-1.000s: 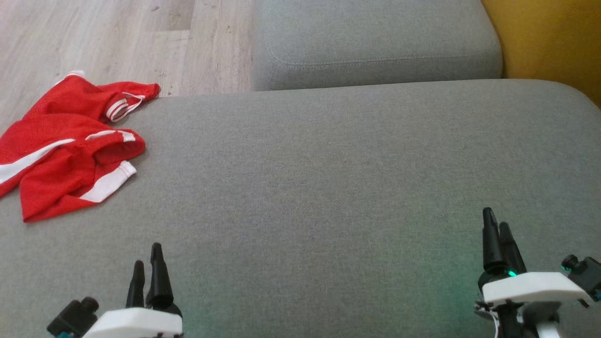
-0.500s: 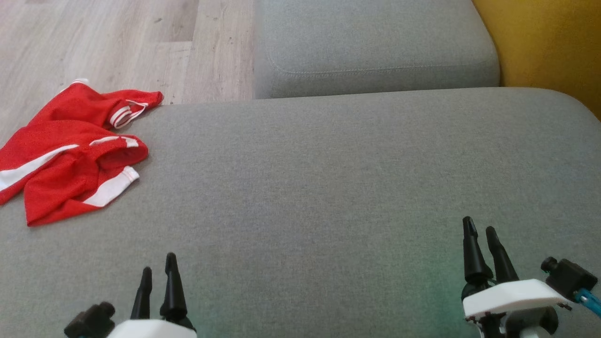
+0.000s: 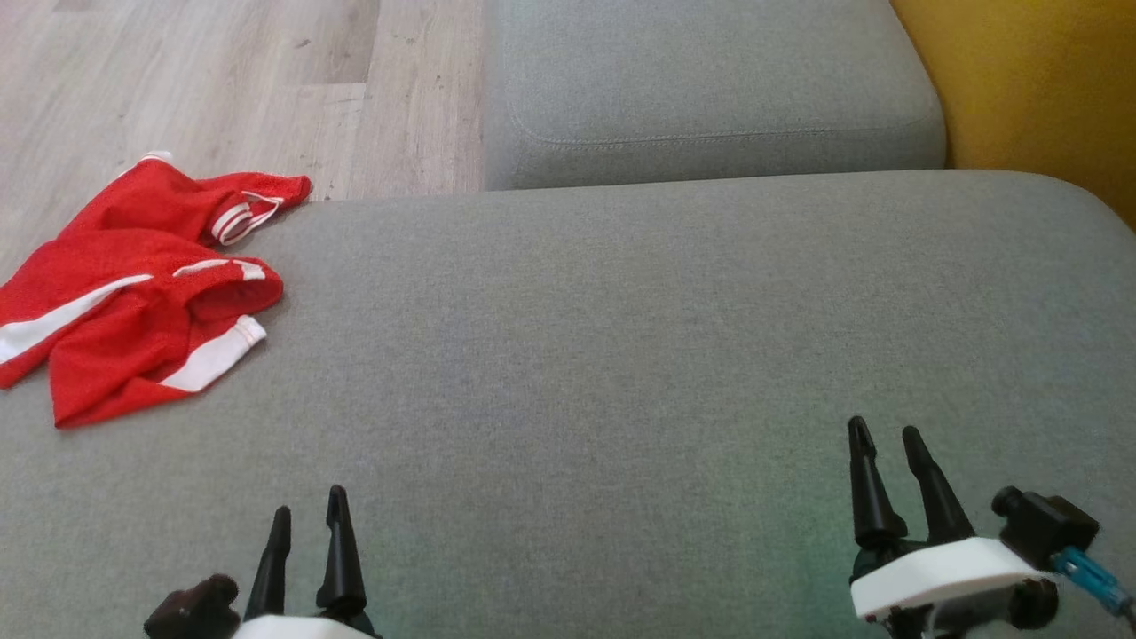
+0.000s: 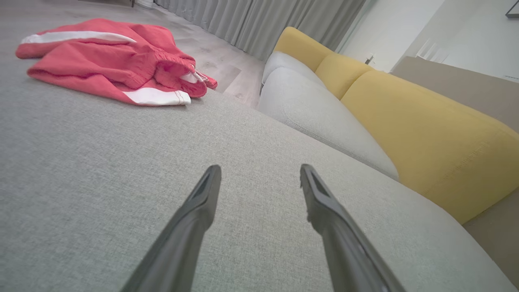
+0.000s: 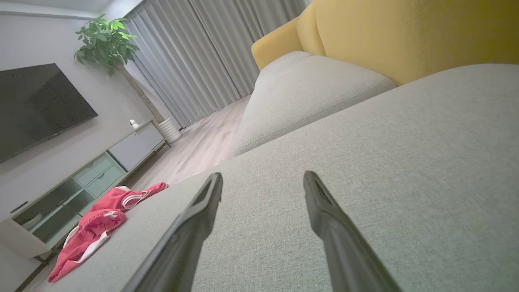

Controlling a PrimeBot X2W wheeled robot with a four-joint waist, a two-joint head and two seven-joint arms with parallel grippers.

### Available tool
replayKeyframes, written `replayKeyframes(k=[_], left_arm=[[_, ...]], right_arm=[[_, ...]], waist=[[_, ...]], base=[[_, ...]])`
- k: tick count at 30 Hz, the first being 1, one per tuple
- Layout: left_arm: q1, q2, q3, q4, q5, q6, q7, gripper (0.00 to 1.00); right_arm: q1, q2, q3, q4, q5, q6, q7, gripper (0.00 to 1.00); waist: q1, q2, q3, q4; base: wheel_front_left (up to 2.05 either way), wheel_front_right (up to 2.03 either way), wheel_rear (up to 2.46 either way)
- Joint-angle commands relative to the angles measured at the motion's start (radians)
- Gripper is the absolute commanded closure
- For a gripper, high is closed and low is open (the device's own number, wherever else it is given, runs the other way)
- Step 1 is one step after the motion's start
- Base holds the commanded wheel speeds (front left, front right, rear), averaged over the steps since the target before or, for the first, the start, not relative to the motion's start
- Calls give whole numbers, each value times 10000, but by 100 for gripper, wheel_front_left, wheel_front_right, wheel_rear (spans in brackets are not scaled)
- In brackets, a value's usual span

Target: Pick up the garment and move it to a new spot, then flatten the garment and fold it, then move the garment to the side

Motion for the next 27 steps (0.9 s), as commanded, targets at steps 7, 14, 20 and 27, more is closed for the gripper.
replayKeyframes(k=[7, 14, 20, 27], left_arm=[[-147, 103, 181, -239, 862, 154, -315, 0], [-138, 141, 190, -103, 1504, 248, -520, 0], [-109, 148, 183, -76, 1973, 293, -696, 0], [-63, 169, 90, -86, 2614, 370, -858, 0]], right_arm=[[-176, -82, 344, -455, -1068, 59, -357, 0], [-143, -88, 395, -404, -1866, 63, -563, 0], [-145, -93, 432, -415, -2519, 67, -740, 0], [-144, -99, 502, -329, -3381, 72, -947, 0]], waist=[[-1, -1, -20, 21], [-1, -1, -54, 42], [-1, -1, -76, 54], [-1, -1, -86, 72]], base=[[0, 0, 0], [0, 0, 0], [0, 0, 0], [0, 0, 0]])
